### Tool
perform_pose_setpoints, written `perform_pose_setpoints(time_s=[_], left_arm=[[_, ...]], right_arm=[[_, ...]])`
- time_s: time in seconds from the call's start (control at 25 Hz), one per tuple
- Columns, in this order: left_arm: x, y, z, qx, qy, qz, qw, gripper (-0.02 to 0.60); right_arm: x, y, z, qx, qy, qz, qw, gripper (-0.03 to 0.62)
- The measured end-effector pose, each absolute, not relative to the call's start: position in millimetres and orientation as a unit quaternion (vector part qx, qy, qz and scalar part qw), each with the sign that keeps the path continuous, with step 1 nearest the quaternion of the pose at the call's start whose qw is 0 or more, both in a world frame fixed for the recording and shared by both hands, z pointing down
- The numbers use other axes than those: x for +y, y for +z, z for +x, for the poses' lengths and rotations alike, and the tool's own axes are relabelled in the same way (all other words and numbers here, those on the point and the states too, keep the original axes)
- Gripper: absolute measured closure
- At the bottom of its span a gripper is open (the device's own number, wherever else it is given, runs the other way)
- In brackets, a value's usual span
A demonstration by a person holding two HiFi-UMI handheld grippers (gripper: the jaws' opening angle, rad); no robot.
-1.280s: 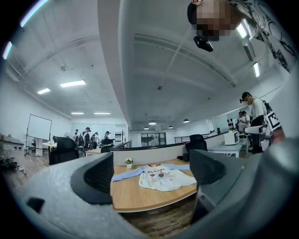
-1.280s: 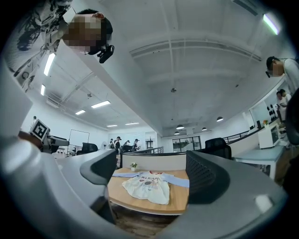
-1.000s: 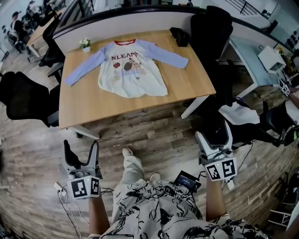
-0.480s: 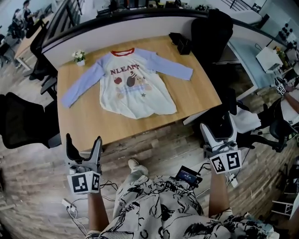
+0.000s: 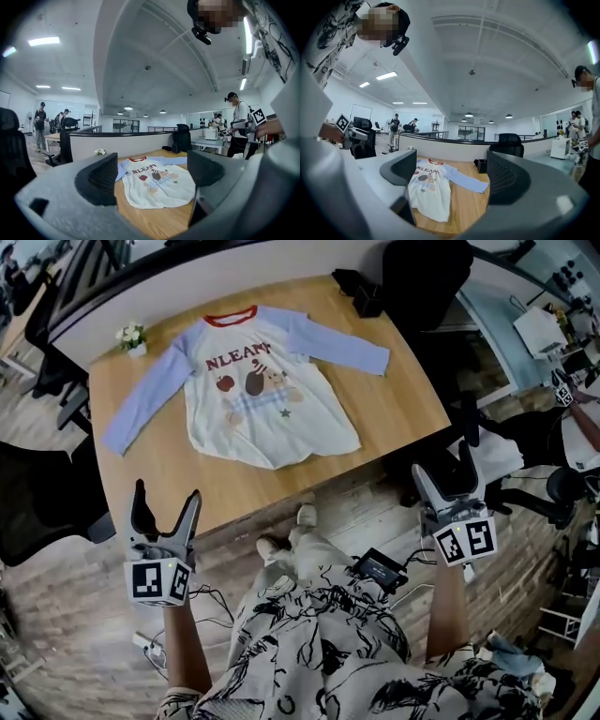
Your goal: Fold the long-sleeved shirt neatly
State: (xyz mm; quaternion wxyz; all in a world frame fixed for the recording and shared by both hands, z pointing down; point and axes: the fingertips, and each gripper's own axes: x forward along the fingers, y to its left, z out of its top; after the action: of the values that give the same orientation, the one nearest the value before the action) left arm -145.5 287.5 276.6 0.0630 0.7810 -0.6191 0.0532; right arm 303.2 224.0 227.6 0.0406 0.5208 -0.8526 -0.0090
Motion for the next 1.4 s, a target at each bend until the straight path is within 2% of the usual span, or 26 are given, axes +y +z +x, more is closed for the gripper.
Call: perform_pose_setpoints(time_s=[0.28,0.6,0.72,0.88,1.08,1.16,1.24,1.28,1.36,1.4], left_arm=[[223.6,325.2,-138.9,-0.610,0.096,0.779,0.103,0.126],[140.8,441.1,-133.7,-0.538,0.180,0.790,0.232,0.126],[116.8,482.6,-138.2,-0.527,0.204,0.777,0.276,0.168],[94.6,529.9,-133.0,-0.492,0.242,0.765,0.338,0.174],[86.6,571.4,-127.5,-0.448,0.290,0.753,0.384,0.219],[87.6,582.1,-126.3,-0.435,0.310,0.742,0.406,0.260],[88.6,587.6,-128.4,-0.436,0.334,0.727,0.413,0.338],[89.3,588.8,-129.5,-0.437,0.343,0.722,0.412,0.380],[91.0,587.9,-129.4,-0.438,0.346,0.721,0.410,0.509],[92.0,586.0,-128.4,-0.437,0.342,0.724,0.409,0.545]], right_arm=[[168.7,290.7,301.8,-0.867,0.050,0.491,0.070,0.132],[109.5,409.0,282.9,-0.884,0.159,0.415,0.144,0.131],[107.6,459.3,272.9,-0.887,0.193,0.374,0.191,0.131],[108.8,503.9,267.5,-0.883,0.232,0.340,0.226,0.131],[113.5,536.2,257.5,-0.884,0.234,0.304,0.266,0.131],[114.6,542.4,252.6,-0.884,0.240,0.290,0.276,0.131],[113.9,544.9,247.8,-0.885,0.245,0.276,0.284,0.131],[112.9,545.5,245.6,-0.885,0.247,0.271,0.287,0.131],[111.6,546.8,241.7,-0.885,0.249,0.263,0.291,0.132],[111.1,547.6,240.4,-0.885,0.249,0.261,0.293,0.132]])
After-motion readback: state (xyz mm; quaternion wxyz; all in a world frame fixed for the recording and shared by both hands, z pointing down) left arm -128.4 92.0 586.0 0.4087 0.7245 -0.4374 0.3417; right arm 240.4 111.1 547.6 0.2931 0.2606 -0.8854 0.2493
